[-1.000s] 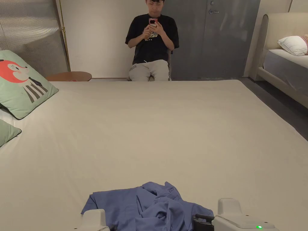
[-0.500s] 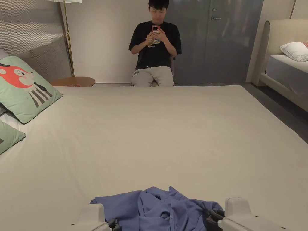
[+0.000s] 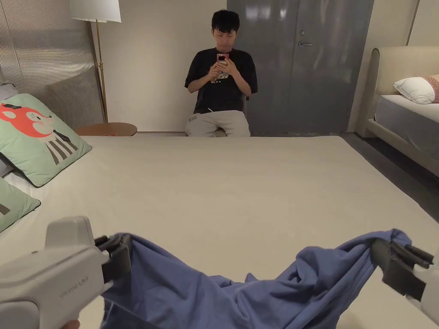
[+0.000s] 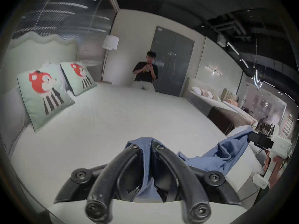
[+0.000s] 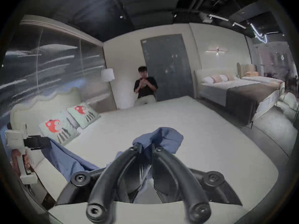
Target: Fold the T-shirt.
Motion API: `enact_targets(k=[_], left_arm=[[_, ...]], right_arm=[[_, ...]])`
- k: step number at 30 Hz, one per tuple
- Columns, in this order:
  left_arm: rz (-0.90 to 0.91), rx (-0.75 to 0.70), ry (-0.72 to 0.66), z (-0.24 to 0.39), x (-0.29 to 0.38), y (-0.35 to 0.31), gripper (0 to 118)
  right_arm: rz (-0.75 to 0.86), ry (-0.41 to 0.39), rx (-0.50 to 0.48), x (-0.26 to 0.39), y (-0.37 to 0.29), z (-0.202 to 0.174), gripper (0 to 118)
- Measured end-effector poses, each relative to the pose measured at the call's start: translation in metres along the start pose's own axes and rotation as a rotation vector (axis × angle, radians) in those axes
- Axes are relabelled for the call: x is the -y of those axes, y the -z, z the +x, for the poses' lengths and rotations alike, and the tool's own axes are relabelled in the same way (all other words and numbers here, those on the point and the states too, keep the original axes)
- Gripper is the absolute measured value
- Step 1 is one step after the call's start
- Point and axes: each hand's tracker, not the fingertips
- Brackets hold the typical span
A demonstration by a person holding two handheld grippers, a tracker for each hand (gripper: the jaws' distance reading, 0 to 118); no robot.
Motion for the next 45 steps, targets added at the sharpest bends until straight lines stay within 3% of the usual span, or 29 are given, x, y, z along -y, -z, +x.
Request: enact_targets(k=[7,11,17,22,29,38,45], left_arm=[[0.104,0.017,0.054,0.008,-0.081,-0.008,3],[0.128,0.027,0.073,0.014,-0.132,0.010,3],[0.169,0.018,0.072,0.023,-0.199,0.052,3],[0.223,-0.025,0.062,0.030,-0.245,0.092,3],[0.311,-0.019,0.036,0.032,-0.300,0.139,3],[0.369,-0.015,0.048,0.029,-0.314,0.179,3],[0.253,-0.019,0.032,0.016,-0.272,0.197,3]], right_arm=[[0.114,-0.011,0.000,-0.075,-0.014,-0.009,10],[0.156,0.001,-0.016,-0.127,0.008,-0.011,10],[0.213,-0.067,0.022,-0.198,0.055,-0.022,10],[0.301,-0.051,0.038,-0.246,0.090,-0.031,10],[0.394,-0.101,0.087,-0.294,0.136,-0.038,10],[0.441,-0.101,0.131,-0.309,0.176,-0.034,10],[0.345,-0.114,0.148,-0.270,0.183,-0.024,10]])
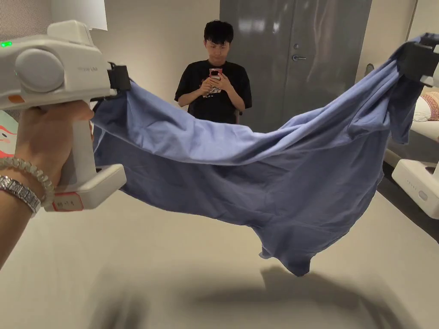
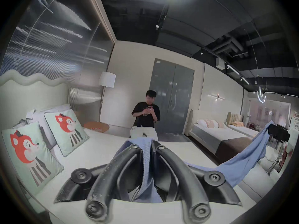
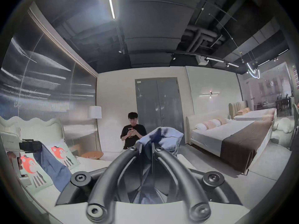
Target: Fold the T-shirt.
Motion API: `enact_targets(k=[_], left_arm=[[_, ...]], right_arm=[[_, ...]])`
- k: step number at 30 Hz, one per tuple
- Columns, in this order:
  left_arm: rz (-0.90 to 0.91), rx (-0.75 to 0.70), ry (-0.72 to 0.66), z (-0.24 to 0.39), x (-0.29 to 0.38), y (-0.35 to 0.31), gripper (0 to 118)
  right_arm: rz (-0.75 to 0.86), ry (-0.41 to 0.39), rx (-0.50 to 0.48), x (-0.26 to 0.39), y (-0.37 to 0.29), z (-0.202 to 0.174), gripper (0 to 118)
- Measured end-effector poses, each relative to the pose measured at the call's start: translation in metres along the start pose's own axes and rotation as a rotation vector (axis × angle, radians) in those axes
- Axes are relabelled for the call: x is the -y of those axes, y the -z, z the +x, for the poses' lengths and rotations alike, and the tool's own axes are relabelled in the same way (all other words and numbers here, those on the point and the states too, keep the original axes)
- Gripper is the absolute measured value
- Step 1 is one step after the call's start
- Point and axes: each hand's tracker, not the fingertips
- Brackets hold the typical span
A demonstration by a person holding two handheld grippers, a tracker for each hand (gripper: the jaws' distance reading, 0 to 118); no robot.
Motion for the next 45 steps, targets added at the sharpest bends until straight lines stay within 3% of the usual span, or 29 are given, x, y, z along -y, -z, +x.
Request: enact_targets(k=[12,27,40,45], left_arm=[[-0.229,-0.005,0.044,-0.004,0.113,-0.093,3],[-0.513,-0.060,-0.118,-0.013,0.276,-0.246,3],[-0.783,-0.152,-0.226,-0.039,0.387,-0.281,3],[-0.828,-0.168,-0.222,-0.043,0.411,-0.287,3]], right_arm=[[-0.208,0.012,-0.021,0.084,-0.109,0.014,10],[-0.447,0.008,-0.001,0.186,-0.283,0.023,10],[-0.858,0.052,0.123,0.322,-0.299,0.050,10],[-0.929,0.005,0.167,0.342,-0.302,0.057,10]])
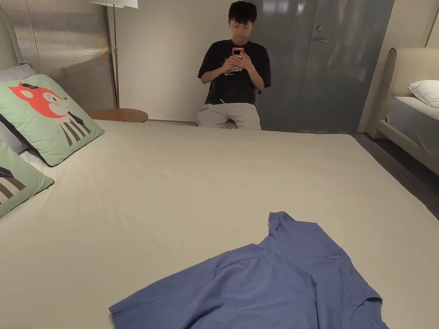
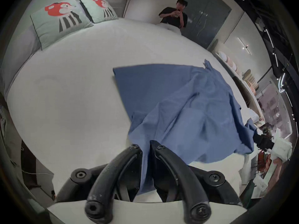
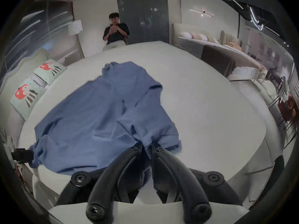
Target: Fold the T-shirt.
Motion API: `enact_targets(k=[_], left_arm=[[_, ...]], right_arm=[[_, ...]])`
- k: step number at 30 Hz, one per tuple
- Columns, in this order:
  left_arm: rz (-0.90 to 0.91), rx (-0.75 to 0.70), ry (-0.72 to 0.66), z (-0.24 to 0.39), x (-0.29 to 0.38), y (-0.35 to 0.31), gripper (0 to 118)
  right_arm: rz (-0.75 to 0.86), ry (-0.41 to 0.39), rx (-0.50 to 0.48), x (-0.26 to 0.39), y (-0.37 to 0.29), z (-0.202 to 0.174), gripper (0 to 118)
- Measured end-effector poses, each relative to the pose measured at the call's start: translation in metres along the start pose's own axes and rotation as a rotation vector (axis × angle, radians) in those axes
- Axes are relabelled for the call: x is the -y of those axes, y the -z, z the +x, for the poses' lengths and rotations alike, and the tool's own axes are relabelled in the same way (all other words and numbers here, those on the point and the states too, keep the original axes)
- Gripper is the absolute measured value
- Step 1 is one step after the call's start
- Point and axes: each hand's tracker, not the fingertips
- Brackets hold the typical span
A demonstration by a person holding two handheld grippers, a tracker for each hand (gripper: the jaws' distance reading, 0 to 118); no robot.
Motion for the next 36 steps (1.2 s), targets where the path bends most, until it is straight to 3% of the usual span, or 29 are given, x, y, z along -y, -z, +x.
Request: enact_targets(k=[4,5,7,8,9,11,12,20,21,22,23,24,25,27,28,36], left_arm=[[0.016,0.002,0.000,0.000,0.004,-0.002,4],[0.026,0.007,-0.003,0.000,0.003,-0.005,4],[0.068,0.014,0.005,0.002,0.000,-0.013,14],[0.101,0.009,0.010,0.003,-0.003,-0.019,29],[0.143,0.013,0.020,0.005,-0.007,-0.026,56],[0.238,0.030,0.036,0.011,-0.019,-0.044,92],[0.289,0.035,0.045,0.015,-0.025,-0.052,104],[0.664,0.005,0.208,0.055,-0.066,-0.119,104],[0.687,0.009,0.215,0.058,-0.067,-0.124,99],[0.704,0.016,0.217,0.061,-0.068,-0.128,87],[0.714,0.018,0.215,0.063,-0.070,-0.132,65],[0.714,0.015,0.213,0.064,-0.071,-0.132,28],[0.709,0.010,0.210,0.066,-0.073,-0.132,7],[0.690,0.015,0.201,0.062,-0.076,-0.127,1],[0.663,0.029,0.200,0.060,-0.077,-0.124,0],[0.403,0.036,0.063,0.029,-0.096,-0.070,1]], right_arm=[[-0.009,-0.003,0.013,0.004,0.001,0.004,11],[0.000,0.005,0.007,0.004,-0.002,0.006,17],[0.049,0.025,-0.003,-0.001,-0.012,0.003,62],[0.090,0.019,-0.005,-0.004,-0.018,0.003,86],[0.129,0.017,-0.007,-0.008,-0.025,0.003,109],[0.236,0.022,-0.024,-0.019,-0.039,0.006,109],[0.292,0.020,-0.030,-0.027,-0.048,0.004,110],[0.640,-0.071,0.060,-0.085,-0.100,-0.042,110],[0.663,-0.084,0.053,-0.087,-0.104,-0.046,107],[0.686,-0.095,0.022,-0.090,-0.102,-0.049,99],[0.705,-0.096,0.003,-0.091,-0.104,-0.053,85],[0.702,-0.091,-0.003,-0.092,-0.105,-0.056,60],[0.703,-0.087,-0.004,-0.094,-0.105,-0.060,40],[0.705,-0.095,-0.020,-0.096,-0.104,-0.065,6],[0.701,-0.098,-0.031,-0.096,-0.102,-0.067,1],[0.636,-0.117,-0.073,-0.093,-0.076,-0.064,1]])
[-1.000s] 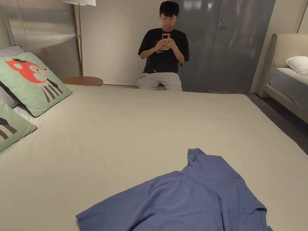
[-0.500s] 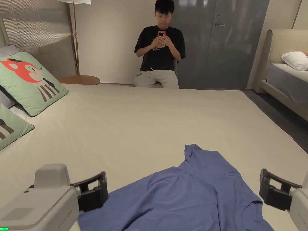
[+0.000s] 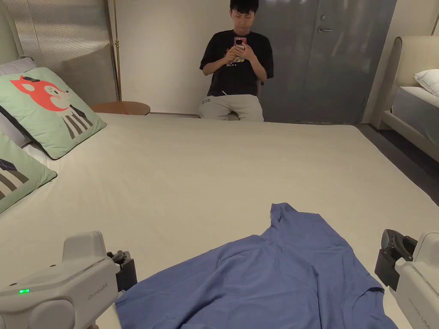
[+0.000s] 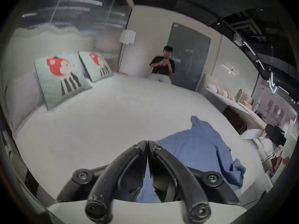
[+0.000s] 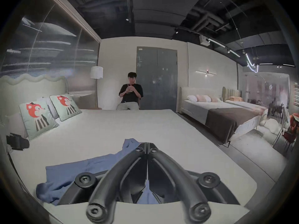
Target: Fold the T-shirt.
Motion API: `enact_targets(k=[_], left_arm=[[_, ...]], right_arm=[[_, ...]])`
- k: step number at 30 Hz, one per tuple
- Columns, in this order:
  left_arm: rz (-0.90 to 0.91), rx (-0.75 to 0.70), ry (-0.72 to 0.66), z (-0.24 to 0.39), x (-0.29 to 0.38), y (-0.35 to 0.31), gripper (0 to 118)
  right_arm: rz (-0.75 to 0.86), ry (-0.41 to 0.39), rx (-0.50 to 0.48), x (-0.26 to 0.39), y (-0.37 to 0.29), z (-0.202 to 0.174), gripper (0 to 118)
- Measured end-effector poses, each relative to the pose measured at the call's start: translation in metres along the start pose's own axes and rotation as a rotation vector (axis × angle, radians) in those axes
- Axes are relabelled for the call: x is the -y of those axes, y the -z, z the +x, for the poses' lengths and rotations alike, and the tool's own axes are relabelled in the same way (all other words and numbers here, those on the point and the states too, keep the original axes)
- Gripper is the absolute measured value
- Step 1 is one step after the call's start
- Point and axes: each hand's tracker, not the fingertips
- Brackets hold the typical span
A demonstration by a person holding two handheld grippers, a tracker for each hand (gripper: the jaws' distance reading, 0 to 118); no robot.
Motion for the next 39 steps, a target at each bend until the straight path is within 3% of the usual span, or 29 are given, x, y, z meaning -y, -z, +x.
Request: enact_targets(k=[2,5,6,7,14,16,21,22,23,24,26,27,32,39], left_arm=[[-0.072,-0.020,-0.055,-0.012,0.000,0.023,10],[-0.192,-0.076,-0.107,-0.027,0.001,0.061,85],[-0.213,-0.087,-0.128,-0.031,0.003,0.071,103],[-0.233,-0.094,-0.151,-0.035,0.005,0.082,104],[-0.389,-0.133,-0.231,-0.052,0.017,0.145,103],[-0.401,-0.144,-0.233,-0.053,0.023,0.156,98],[-0.399,-0.197,-0.179,-0.047,0.024,0.157,65],[-0.392,-0.209,-0.165,-0.045,0.022,0.155,50],[-0.380,-0.217,-0.153,-0.043,0.019,0.151,27],[-0.374,-0.212,-0.157,-0.042,0.018,0.150,7],[-0.355,-0.194,-0.170,-0.040,0.014,0.144,6],[-0.346,-0.196,-0.164,-0.038,0.012,0.140,6],[-0.287,-0.196,-0.140,-0.030,0.003,0.119,6],[-0.248,-0.193,-0.108,-0.024,-0.004,0.105,6]], right_arm=[[-0.018,-0.001,-0.001,0.004,0.003,0.001,1],[-0.048,0.003,-0.003,0.012,0.011,0.002,1],[-0.055,0.003,-0.001,0.013,0.011,0.002,1],[-0.065,0.003,0.001,0.016,0.015,0.003,1],[-0.134,0.009,0.001,0.027,0.033,0.001,1],[-0.150,0.006,0.003,0.031,0.039,0.002,1],[-0.194,-0.001,0.014,0.040,0.058,0.003,1],[-0.205,0.006,0.015,0.046,0.067,0.008,1],[-0.213,0.011,0.019,0.047,0.073,0.009,4],[-0.222,0.012,0.022,0.047,0.079,0.009,25],[-0.265,0.002,0.010,0.038,0.097,0.008,85],[-0.292,0.006,-0.005,0.037,0.108,0.010,109],[-0.381,0.012,0.025,0.032,0.185,0.029,110],[-0.647,0.080,0.037,0.042,0.300,0.045,107]])
